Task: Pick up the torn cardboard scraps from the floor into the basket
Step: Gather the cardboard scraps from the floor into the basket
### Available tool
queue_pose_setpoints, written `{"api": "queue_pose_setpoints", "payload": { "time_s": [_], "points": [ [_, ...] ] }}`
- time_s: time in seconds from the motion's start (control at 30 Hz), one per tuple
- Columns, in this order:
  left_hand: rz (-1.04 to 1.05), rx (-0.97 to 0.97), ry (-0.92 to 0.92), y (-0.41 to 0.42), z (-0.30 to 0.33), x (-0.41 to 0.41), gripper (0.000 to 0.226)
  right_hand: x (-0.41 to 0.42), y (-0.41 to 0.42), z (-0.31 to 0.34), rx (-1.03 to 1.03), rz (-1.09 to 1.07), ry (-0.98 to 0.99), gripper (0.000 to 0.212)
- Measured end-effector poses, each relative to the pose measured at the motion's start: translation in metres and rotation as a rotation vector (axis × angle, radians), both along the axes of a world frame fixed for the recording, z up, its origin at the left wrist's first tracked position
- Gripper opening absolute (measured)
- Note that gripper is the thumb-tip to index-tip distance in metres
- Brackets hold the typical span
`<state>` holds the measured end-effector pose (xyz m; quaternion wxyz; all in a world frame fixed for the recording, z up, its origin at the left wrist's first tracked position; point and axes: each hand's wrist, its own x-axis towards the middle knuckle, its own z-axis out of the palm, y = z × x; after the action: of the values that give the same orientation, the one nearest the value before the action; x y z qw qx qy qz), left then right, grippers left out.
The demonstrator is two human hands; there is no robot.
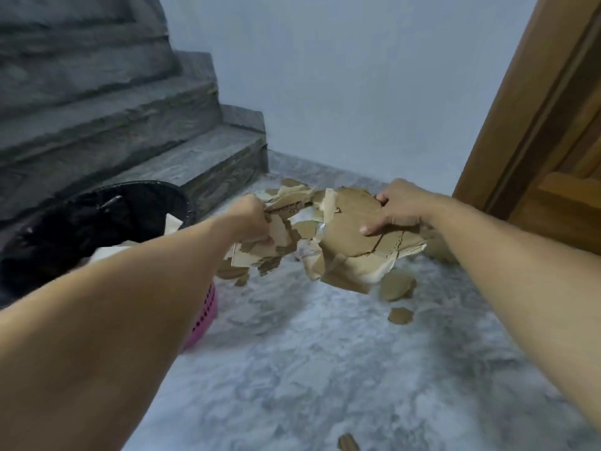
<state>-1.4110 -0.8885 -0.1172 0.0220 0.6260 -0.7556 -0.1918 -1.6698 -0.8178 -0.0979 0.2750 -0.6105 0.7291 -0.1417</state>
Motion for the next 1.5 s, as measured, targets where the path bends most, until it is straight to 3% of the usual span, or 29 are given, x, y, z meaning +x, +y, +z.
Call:
{"api": "queue_pose_setpoints", "payload": {
  "time_s": [0.3, 0.4, 0.6, 0.7, 0.83, 0.9, 0.97, 1.0, 1.03, 1.17, 1.27, 1.33, 1.5],
  "points": [
    [0.196, -0.165, 0.06, -0.017, 0.073, 0.161, 0.039, 0.173, -0.068, 0.058, -0.107, 0.039, -0.114, 0.053],
    [0.267, -0.186, 0.011, -0.022, 0.077, 0.213, 0.043, 0.229, -0.085, 0.067, -0.139, 0.05, -0.173, 0.04],
    [0.401, -0.169, 0.004, -0.034, 0.052, 0.285, 0.04, 0.324, -0.121, 0.047, -0.195, -0.003, -0.257, 0.05],
    [0.451, -0.158, 0.024, -0.042, 0.032, 0.301, 0.034, 0.358, -0.135, 0.025, -0.246, -0.062, -0.145, 0.06],
    [0.497, -0.211, 0.145, -0.058, -0.002, 0.313, 0.027, 0.395, -0.142, -0.008, -0.466, -0.014, 0.034, 0.042],
    [0.484, -0.148, 0.179, -0.061, -0.017, 0.316, 0.045, 0.403, -0.146, -0.027, -0.433, 0.107, 0.11, 0.046],
    [0.444, 0.064, 0.162, -0.06, -0.032, 0.319, 0.094, 0.407, -0.149, -0.046, -0.223, 0.25, 0.255, 0.063],
    [0.401, 0.158, 0.115, -0.058, -0.036, 0.32, 0.108, 0.407, -0.148, -0.052, -0.136, 0.294, 0.311, 0.066],
    [0.351, 0.219, 0.059, -0.057, -0.041, 0.323, 0.108, 0.406, -0.148, -0.059, -0.09, 0.323, 0.334, 0.062],
    [0.327, 0.268, 0.04, -0.056, -0.042, 0.332, 0.053, 0.397, -0.143, -0.059, -0.152, 0.342, 0.271, 0.048],
    [0.298, 0.165, 0.009, -0.063, -0.03, 0.329, 0.039, 0.379, -0.143, -0.049, -0.259, 0.292, 0.239, 0.041],
    [0.302, 0.1, 0.094, -0.071, -0.019, 0.321, 0.036, 0.362, -0.144, -0.04, -0.297, 0.229, 0.192, 0.035],
    [0.171, -0.017, 0.112, -0.085, 0.003, 0.279, 0.025, 0.306, -0.138, -0.019, -0.305, 0.076, 0.041, 0.015]
  ]
}}
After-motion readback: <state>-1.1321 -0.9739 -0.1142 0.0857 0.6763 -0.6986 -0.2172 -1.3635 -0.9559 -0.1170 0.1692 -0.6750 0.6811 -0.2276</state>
